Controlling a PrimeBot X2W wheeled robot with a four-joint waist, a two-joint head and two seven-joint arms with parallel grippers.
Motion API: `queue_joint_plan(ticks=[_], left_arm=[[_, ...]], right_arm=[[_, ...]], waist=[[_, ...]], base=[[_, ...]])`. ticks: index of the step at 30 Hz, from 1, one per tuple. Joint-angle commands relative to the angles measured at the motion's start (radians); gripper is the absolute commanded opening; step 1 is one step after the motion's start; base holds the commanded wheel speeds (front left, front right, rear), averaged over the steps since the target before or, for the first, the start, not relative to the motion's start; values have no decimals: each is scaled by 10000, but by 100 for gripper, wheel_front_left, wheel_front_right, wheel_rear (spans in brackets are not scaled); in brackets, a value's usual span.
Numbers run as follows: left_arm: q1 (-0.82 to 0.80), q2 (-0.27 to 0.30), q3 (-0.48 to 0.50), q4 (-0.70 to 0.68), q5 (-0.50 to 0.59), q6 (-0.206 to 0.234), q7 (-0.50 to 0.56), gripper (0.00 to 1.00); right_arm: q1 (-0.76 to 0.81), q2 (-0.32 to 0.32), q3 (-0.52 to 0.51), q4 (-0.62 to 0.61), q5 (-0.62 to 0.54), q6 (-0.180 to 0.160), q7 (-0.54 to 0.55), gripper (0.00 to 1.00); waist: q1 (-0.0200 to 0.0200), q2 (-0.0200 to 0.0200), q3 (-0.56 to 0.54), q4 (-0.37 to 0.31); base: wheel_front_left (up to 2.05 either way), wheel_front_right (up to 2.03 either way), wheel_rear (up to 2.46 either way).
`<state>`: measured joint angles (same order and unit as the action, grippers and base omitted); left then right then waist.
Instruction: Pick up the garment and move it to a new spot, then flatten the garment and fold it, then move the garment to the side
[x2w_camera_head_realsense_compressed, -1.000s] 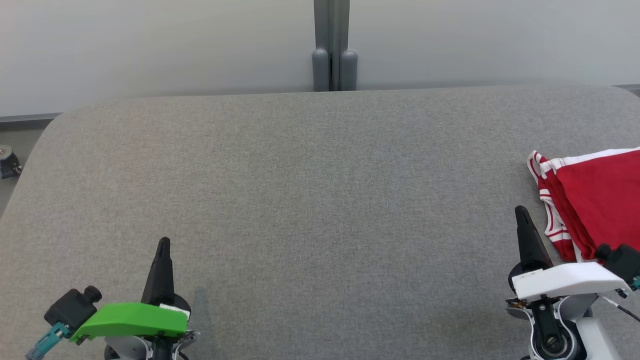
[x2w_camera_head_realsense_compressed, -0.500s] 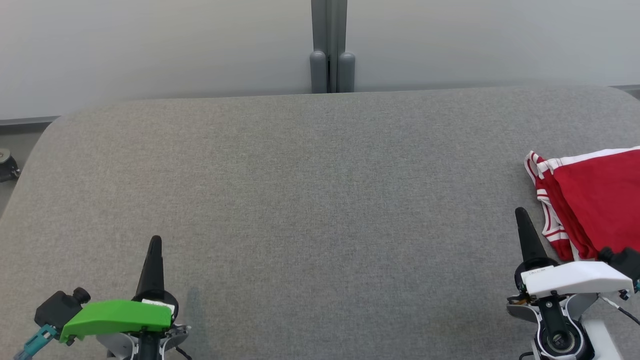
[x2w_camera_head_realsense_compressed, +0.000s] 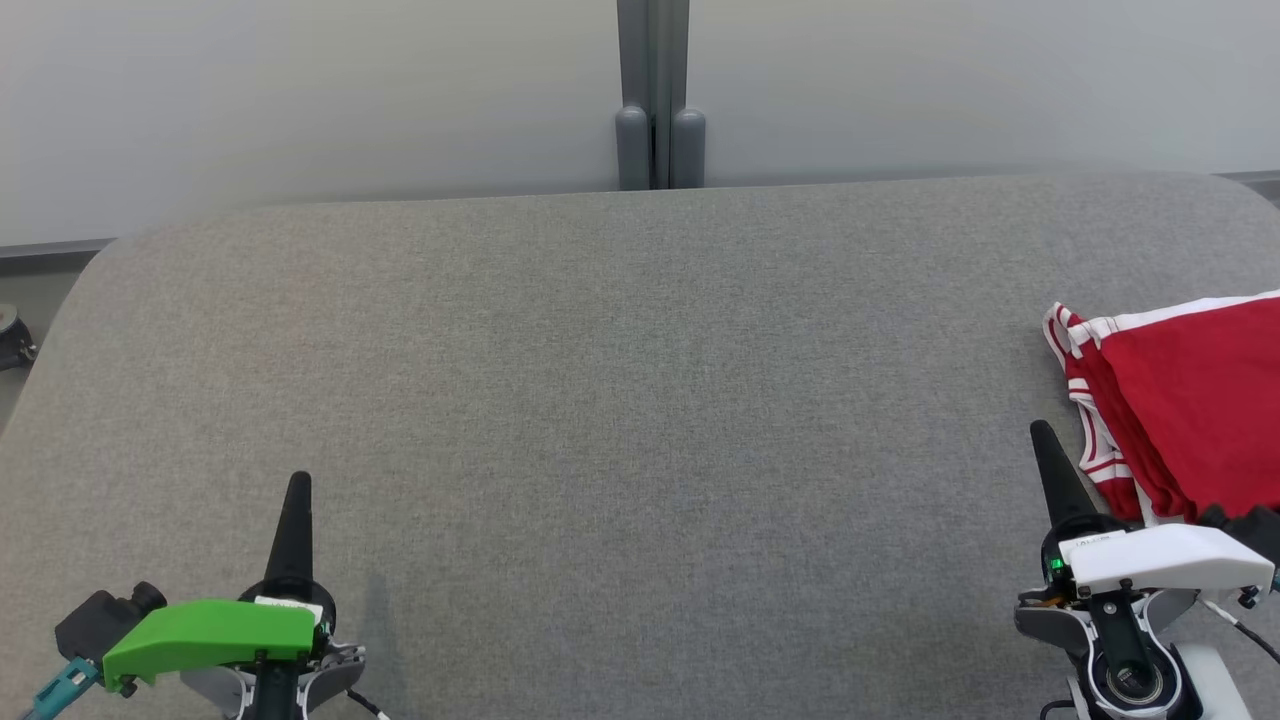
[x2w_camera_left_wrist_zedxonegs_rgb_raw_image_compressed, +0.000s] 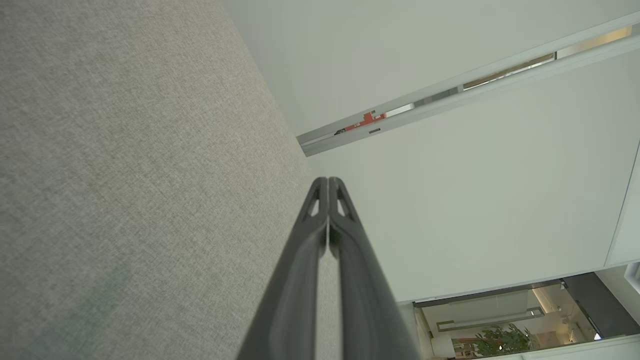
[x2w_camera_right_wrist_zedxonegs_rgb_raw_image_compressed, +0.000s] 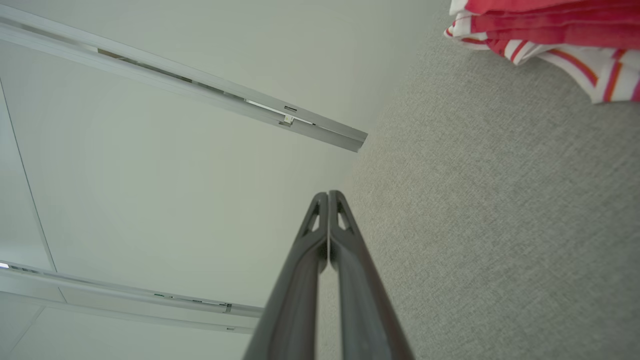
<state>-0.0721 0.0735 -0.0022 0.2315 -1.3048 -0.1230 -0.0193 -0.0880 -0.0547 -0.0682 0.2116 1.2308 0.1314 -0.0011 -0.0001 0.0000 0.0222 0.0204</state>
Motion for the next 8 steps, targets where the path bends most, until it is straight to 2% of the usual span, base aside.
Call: queue_joint_plan(ticks=[1,8], left_arm=[[-268,57,79,-48,-217,-51,51,0],[-287,52,214,-18,-752,-63,227,0]], right_arm=[[-197,-73,-39,-31,260,-7,74,0],[-209,-71,-94,29,883,-7,250,0]], waist=[[1,0,-6,-6],[1,0,-32,-34]], base=[[0,0,0],[0,0,0]])
